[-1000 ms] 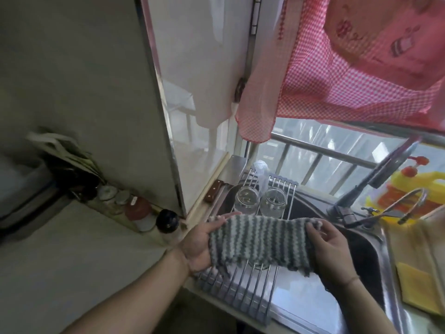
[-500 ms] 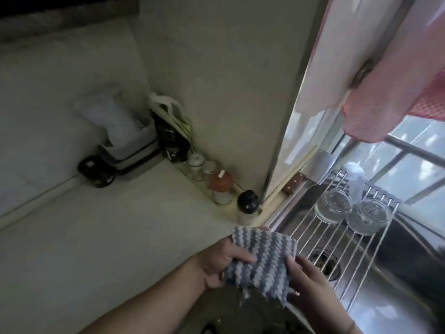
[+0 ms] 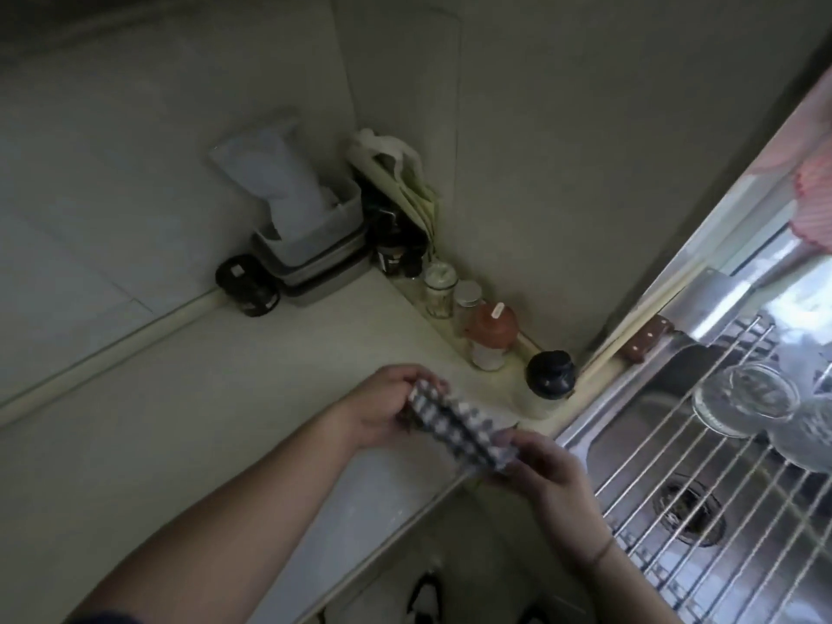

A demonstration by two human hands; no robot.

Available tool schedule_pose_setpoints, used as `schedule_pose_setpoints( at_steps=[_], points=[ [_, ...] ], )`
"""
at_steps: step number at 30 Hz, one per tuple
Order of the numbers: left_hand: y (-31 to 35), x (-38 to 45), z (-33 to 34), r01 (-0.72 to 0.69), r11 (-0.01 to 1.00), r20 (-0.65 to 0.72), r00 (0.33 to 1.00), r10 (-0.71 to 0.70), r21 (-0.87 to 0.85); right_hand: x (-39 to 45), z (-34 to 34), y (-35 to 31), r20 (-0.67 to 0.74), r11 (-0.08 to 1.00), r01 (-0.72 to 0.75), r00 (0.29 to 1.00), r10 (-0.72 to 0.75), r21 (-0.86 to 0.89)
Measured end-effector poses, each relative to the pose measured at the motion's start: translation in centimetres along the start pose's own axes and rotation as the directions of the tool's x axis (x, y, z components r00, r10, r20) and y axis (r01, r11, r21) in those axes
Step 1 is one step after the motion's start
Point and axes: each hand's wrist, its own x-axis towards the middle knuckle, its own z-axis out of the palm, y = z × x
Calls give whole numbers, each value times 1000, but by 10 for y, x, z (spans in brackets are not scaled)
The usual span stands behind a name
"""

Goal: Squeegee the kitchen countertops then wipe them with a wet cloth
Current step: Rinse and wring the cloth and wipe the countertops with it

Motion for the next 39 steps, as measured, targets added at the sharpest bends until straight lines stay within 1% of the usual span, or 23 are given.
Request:
schedule_pose_setpoints(
  at_steps=[2, 3, 4, 5, 6, 7, 8, 9, 10, 11, 12, 13, 15, 17, 19, 21, 25, 27, 29, 32, 34, 37, 39],
  points=[
    [25, 18, -4, -23, 999, -33, 999, 23, -25, 19, 10, 2, 1, 999, 5, 1000, -5, -41],
    [36, 25, -5, 0, 999, -35, 999, -2, -42, 28, 15, 4, -4, 995, 25, 1000, -26, -95],
    [42, 34, -8, 10, 1000, -53, 999, -10, 10, 35, 19, 8, -27, 978, 43, 998, -50, -202],
    [45, 44, -13, -16, 982, -90, 995, 33, 187, 40, 22, 14, -54, 947, 59, 995, -80, -316],
    [42, 55, -18, -60, 878, -118, 984, 132, 475, 43, 23, 18, -112, 898, 46, 988, -106, -437],
    [38, 64, -22, -96, 659, -118, 955, 273, 746, 44, 25, 22, -182, 851, 26, 973, -141, -525],
    [33, 70, -25, -166, 426, -41, 899, 436, 890, 43, 27, 24, -231, 802, 30, 951, -207, -596],
    [29, 73, -25, -283, 255, 105, 832, 544, 925, 43, 29, 27, -240, 753, 75, 923, -300, -654],
    [24, 76, -26, -417, 114, 280, 764, 581, 902, 43, 32, 27, -208, 689, 139, 894, -396, -712],
    [20, 78, -26, -525, -25, 448, 698, 558, 851, 44, 35, 27, -153, 608, 196, 867, -474, -770],
    [16, 80, -26, -590, -148, 575, 647, 500, 793, 48, 37, 27, -98, 525, 228, 848, -521, -820],
    [15, 82, -26, -619, -221, 644, 627, 439, 754, 54, 38, 26, -56, 453, 232, 842, -537, -861],
    [15, 86, -27, -626, -275, 679, 612, 406, 729, 65, 39, 26, -23, 343, 166, 874, -485, -924],
    [12, 90, -27, -639, -306, 701, 565, 434, 705, 72, 40, 32, -12, 257, 108, 905, -426, -960],
    [8, 96, -29, -655, -343, 731, 519, 444, 674, 74, 39, 42, 35, 230, 152, 895, -446, -961],
    [3, 100, -30, -669, -335, 739, 514, 435, 663, 75, 38, 48, 74, 221, 200, 877, -475, -955],
    [-6, 95, -38, -691, -261, 718, 532, 449, 674, 77, 37, 44, 105, 181, 222, 861, -498, -958],
    [-9, 93, -46, -714, -268, 746, 519, 418, 647, 76, 39, 45, 120, 140, 215, 862, -492, -967],
    [-8, 92, -52, -735, -307, 783, 478, 399, 605, 72, 42, 46, 131, 132, 223, 859, -495, -966],
    [-5, 87, -55, -745, -369, 821, 426, 379, 557, 62, 54, 46, 114, 164, 215, 872, -476, -963],
    [-7, 81, -58, -753, -384, 838, 415, 353, 534, 55, 61, 48, 103, 165, 198, 884, -457, -966],
    [-15, 74, -66, -763, -377, 842, 401, 360, 524, 45, 69, 52, 91, 183, 193, 886, -455, -964],
    [-20, 69, -72, -760, -365, 834, 414, 364, 537, 39, 74, 54, 85, 196, 191, 890, -448, -962]
  ],
)
